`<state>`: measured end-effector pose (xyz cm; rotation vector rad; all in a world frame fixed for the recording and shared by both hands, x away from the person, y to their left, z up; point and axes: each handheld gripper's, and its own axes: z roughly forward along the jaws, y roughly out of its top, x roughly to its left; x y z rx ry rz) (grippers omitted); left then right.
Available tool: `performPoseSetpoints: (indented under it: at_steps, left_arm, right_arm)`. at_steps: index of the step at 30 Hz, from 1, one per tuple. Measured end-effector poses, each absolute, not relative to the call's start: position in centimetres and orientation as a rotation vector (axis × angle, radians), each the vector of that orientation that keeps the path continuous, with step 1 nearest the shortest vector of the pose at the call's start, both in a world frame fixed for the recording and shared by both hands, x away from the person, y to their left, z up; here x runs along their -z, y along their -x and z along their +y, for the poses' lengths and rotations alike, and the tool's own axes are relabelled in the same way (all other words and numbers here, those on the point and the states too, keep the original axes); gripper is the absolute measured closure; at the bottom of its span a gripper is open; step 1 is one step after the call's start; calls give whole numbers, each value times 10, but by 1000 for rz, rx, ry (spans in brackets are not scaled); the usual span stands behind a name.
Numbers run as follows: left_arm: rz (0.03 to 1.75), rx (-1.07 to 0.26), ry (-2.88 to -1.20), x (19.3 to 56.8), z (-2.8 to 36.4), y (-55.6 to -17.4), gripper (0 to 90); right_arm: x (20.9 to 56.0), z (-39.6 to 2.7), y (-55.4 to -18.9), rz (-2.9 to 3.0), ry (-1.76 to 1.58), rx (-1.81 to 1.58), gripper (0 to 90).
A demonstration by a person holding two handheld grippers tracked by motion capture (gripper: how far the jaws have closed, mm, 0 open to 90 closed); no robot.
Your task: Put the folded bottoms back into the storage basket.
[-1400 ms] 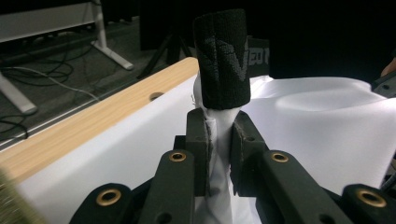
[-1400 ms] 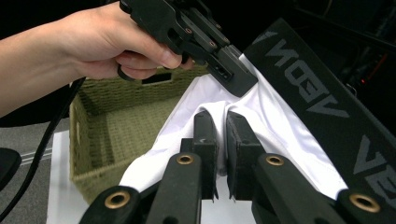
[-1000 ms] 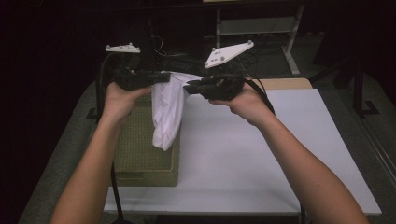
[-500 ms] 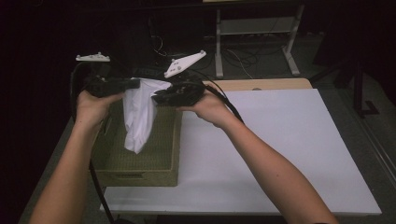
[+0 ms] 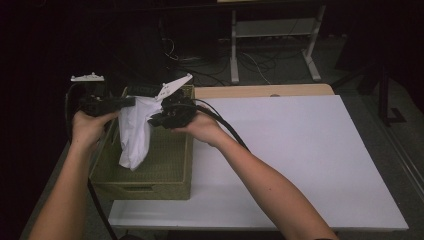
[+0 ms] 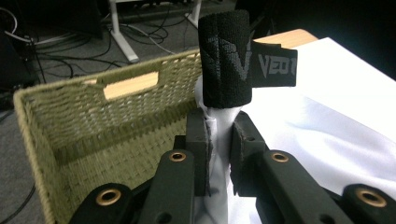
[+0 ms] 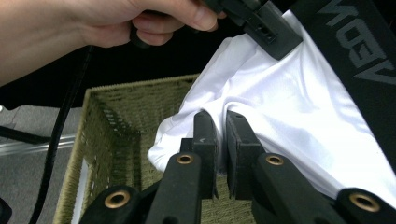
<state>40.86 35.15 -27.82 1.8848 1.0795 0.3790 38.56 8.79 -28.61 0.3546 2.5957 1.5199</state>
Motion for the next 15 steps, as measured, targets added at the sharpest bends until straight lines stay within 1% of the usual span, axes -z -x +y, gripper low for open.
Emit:
performPoseSetpoints:
  at_steps: [7,15]
  left_arm:
    - [1113,-377,-1914,300,347,-413,786]
    - [1152,-382,-1953,320,338,-418,786]
  right_arm:
    - [309,92,-386,2653,-364,-1440,827]
    - [332,86,-386,2697,-396,-1364,826]
